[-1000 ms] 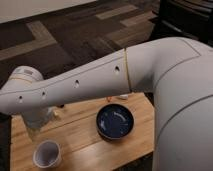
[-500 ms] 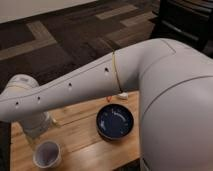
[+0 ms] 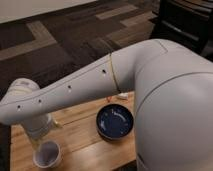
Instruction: Pick up the ceramic cup
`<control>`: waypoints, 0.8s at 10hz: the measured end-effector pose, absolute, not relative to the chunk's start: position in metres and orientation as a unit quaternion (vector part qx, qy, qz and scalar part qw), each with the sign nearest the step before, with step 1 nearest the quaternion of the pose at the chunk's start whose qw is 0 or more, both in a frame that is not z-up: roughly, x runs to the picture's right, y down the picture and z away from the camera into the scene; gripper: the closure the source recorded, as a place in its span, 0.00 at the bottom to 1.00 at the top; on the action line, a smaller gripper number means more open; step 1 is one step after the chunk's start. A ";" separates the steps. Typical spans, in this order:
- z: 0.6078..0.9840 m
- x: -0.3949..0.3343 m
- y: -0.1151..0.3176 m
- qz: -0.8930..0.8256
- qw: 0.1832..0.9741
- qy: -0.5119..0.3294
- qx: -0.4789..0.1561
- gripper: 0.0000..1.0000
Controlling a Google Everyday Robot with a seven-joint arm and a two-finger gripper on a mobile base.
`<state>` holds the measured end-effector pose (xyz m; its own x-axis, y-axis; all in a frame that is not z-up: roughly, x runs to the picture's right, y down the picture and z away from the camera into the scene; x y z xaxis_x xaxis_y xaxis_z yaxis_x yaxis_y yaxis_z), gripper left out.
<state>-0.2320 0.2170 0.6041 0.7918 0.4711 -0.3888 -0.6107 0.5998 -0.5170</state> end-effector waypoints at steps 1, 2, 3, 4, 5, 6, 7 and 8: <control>0.608 -0.230 0.220 0.303 0.888 0.105 -0.331 0.35; 0.613 -0.229 0.223 0.302 0.887 0.101 -0.334 0.35; 0.618 -0.227 0.227 0.304 0.885 0.099 -0.339 0.35; 0.624 -0.225 0.230 0.307 0.883 0.097 -0.342 0.35; 0.631 -0.225 0.232 0.309 0.882 0.094 -0.344 0.35; 0.636 -0.225 0.233 0.311 0.882 0.090 -0.343 0.35; 0.642 -0.228 0.234 0.311 0.882 0.084 -0.343 0.35; 0.647 -0.233 0.235 0.307 0.884 0.078 -0.343 0.35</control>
